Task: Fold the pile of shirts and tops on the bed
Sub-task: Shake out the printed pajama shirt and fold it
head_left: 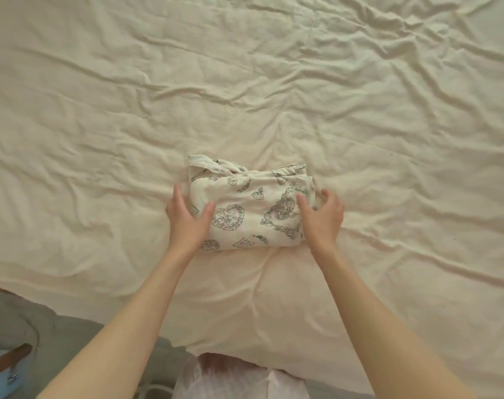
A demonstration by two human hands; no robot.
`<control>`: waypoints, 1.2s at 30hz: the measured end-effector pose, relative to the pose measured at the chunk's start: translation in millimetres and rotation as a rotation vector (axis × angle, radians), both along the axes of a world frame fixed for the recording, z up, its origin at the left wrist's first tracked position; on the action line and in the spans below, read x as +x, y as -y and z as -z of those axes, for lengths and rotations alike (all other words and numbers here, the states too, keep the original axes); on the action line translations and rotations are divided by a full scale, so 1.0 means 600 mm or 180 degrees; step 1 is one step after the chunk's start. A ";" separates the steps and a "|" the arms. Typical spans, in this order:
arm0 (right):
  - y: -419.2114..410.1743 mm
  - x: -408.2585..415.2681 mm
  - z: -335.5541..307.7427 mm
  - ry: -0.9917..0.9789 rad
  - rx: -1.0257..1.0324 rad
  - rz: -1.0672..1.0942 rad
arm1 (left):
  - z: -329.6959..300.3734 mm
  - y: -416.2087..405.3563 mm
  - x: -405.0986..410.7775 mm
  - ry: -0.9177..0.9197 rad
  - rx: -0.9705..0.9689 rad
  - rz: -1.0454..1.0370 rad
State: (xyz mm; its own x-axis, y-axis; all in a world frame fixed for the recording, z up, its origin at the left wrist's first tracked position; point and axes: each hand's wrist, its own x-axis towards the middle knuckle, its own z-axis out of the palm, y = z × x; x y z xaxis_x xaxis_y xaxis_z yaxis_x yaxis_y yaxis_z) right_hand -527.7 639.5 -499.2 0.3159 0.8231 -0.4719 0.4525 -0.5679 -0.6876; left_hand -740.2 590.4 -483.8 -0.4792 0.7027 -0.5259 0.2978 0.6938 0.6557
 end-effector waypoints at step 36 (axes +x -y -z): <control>0.564 0.447 -0.514 -0.1187 0.0231 0.1729 | -0.458 0.291 0.419 0.1762 0.0002 0.1805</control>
